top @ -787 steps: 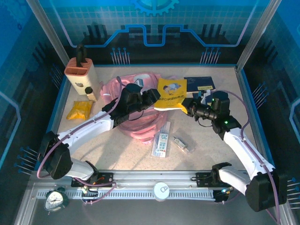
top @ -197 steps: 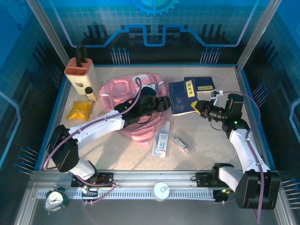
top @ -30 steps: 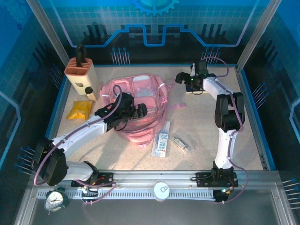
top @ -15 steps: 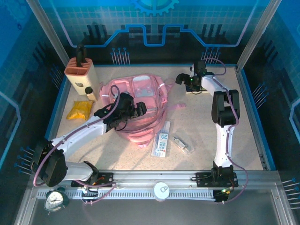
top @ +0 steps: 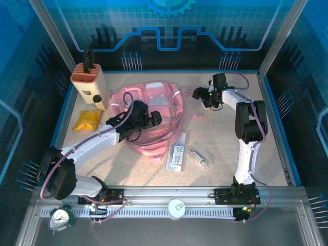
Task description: Pack the student bag
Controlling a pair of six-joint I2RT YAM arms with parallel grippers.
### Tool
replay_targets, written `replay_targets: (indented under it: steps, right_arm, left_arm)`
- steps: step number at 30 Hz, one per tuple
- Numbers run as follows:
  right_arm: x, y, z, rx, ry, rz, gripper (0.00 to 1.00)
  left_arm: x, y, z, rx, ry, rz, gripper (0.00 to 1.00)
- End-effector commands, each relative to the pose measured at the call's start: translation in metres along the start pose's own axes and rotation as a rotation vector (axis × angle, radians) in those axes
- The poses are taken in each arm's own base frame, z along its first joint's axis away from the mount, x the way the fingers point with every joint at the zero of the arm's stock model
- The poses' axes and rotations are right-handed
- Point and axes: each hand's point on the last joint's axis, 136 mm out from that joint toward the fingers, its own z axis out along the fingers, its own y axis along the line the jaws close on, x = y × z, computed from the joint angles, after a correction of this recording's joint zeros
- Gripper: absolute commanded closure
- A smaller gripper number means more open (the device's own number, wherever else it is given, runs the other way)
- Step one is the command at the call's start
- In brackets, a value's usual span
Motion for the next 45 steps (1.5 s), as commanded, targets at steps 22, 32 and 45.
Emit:
replay_targets:
  steps: [22, 32, 45]
  right_arm:
    - [0.181, -0.02, -0.139, -0.03, 0.122, 0.005, 0.0]
    - [0.166, 0.001, -0.12, -0.1, 0.115, 0.041, 0.0]
    - [0.175, -0.07, -0.153, 0.024, 0.019, 0.198, 0.0]
  left_arm:
    - [-0.005, -0.036, 0.002, 0.092, 0.029, 0.009, 0.01]
    - [0.02, -0.093, 0.012, 0.172, 0.062, 0.059, 0.02]
    - [0.093, -0.169, 0.079, 0.243, 0.274, 0.146, 0.18]
